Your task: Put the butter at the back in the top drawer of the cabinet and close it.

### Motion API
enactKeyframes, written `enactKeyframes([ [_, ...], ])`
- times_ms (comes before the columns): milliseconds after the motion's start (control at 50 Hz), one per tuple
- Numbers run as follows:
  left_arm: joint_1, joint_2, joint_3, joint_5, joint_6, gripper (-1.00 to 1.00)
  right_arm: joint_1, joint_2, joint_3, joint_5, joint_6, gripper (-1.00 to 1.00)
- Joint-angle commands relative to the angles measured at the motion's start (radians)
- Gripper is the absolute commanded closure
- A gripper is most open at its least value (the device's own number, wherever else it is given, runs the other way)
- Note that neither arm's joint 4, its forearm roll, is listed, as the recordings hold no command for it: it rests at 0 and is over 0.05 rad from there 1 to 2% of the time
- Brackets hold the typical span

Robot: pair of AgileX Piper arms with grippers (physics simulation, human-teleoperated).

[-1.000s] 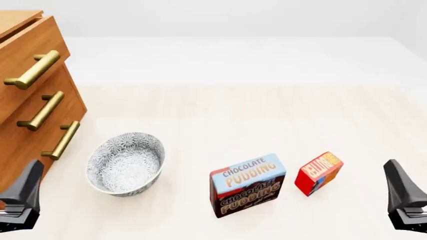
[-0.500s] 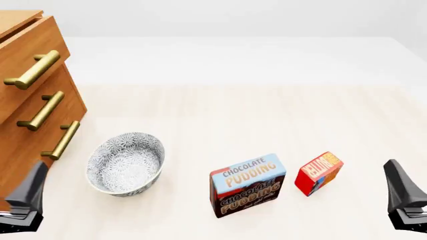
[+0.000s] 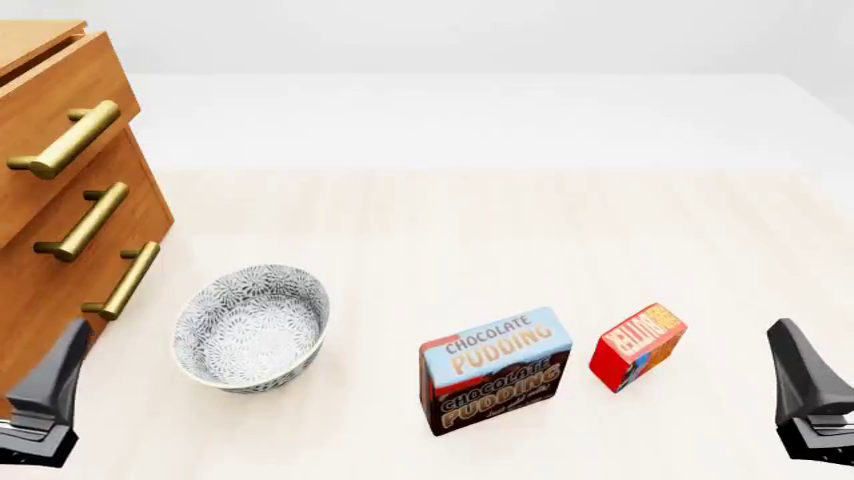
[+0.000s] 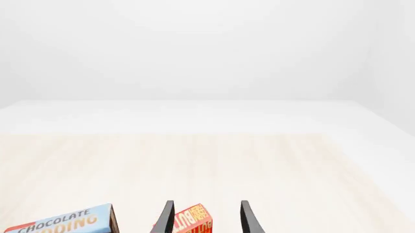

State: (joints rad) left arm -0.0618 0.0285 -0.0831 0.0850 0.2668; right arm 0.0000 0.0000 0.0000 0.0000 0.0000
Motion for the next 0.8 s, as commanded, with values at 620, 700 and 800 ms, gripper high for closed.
enactKeyframes([
  [620, -0.073, 0.096, -0.194, 0.116, 0.297, -1.00, 0.000, 0.000, 0.000, 0.000, 0.000, -1.00],
  [700, -0.078, 0.110, -0.212, 0.124, 0.333, -1.00, 0.000, 0.000, 0.000, 0.000, 0.000, -1.00],
  [800, -0.083, 0.123, -0.226, 0.132, 0.367, -1.00, 0.000, 0.000, 0.000, 0.000, 0.000, -1.00],
])
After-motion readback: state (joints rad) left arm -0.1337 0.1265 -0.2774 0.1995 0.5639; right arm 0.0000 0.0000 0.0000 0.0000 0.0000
